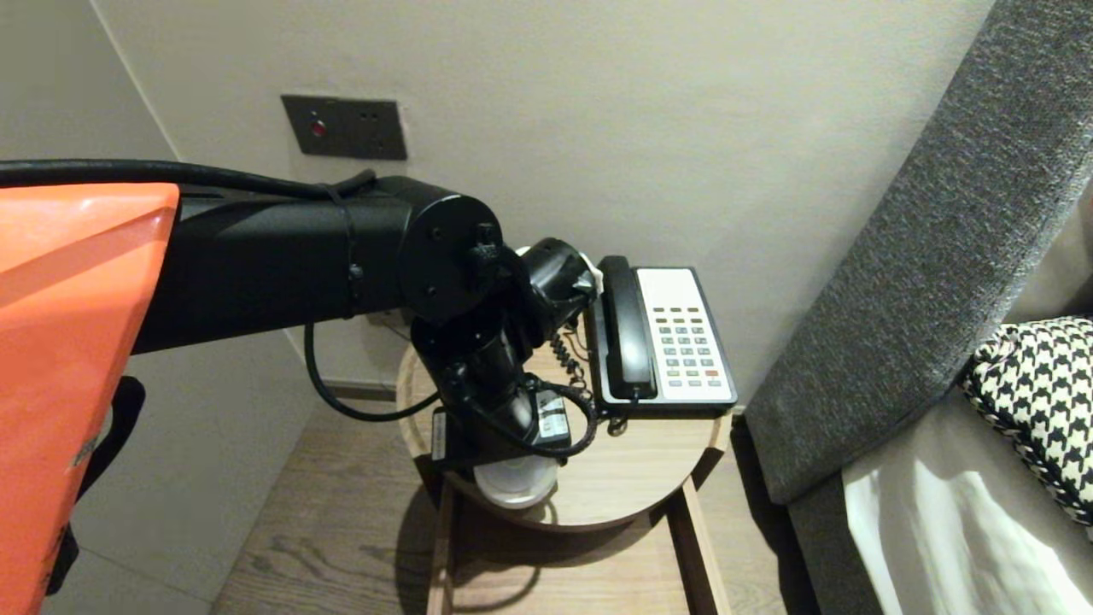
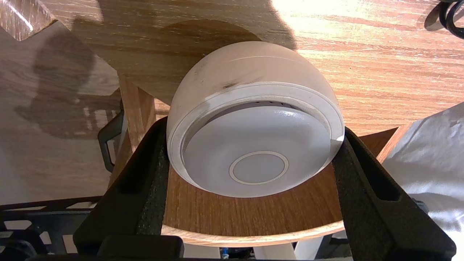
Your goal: Take the remote control out of the drawer one by one and place them on the table
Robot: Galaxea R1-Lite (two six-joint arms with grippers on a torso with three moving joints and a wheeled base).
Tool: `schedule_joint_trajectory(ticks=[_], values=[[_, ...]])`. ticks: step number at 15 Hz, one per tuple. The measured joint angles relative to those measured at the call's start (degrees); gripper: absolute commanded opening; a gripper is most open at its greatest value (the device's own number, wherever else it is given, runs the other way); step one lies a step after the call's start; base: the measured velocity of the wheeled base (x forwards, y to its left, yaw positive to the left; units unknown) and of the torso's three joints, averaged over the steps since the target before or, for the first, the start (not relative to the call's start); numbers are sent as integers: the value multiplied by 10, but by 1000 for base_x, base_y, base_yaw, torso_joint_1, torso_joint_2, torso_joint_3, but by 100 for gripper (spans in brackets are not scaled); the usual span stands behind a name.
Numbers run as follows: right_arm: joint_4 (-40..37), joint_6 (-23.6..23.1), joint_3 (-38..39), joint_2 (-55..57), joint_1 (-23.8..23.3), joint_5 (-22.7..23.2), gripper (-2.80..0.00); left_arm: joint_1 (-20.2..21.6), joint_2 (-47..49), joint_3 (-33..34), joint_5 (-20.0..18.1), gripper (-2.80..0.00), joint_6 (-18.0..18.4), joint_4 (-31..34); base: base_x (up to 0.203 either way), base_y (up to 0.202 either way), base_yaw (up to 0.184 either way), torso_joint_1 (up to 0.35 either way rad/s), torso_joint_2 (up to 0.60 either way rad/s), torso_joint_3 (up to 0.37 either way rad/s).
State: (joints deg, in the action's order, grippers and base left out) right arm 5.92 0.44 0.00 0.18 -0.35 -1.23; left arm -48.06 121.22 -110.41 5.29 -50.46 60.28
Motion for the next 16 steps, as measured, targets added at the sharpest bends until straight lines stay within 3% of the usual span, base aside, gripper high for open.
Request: schedule_joint_trajectory(ticks=[16], values=[[0, 0, 0, 0, 0, 0, -280, -6, -2, 0, 36, -280, -8, -24, 0, 0, 0, 0, 0, 0]])
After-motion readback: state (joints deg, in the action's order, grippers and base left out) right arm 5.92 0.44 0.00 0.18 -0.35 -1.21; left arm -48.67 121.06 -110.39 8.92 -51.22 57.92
